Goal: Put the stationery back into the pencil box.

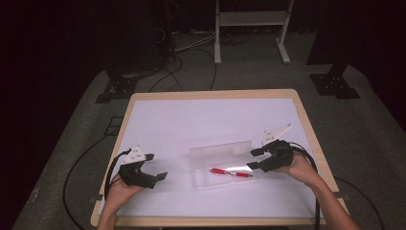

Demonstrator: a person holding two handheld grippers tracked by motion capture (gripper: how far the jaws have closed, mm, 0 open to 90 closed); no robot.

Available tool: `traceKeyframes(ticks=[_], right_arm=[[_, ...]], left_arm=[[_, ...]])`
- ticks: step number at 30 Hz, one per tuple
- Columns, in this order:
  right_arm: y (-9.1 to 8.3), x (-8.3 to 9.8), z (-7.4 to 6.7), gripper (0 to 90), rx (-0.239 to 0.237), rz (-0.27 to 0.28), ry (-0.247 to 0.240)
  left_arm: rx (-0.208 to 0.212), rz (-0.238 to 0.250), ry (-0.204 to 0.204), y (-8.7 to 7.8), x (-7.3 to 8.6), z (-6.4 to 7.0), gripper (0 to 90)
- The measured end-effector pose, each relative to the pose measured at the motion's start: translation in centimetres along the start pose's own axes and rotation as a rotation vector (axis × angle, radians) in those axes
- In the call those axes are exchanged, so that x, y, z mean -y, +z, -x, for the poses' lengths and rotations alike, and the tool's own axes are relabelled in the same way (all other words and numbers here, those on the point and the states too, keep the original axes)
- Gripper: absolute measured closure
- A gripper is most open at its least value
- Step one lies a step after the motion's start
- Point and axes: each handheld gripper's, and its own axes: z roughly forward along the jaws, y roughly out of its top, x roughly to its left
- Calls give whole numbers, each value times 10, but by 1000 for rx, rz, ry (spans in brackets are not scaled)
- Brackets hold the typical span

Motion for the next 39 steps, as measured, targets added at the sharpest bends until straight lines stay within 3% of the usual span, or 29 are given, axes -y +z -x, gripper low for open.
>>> traceKeyframes(ticks=[39], right_arm=[[-30, 39, 2, 354, 55, 18, 85]], left_arm=[[2, -2, -2, 0, 0, 0, 87]])
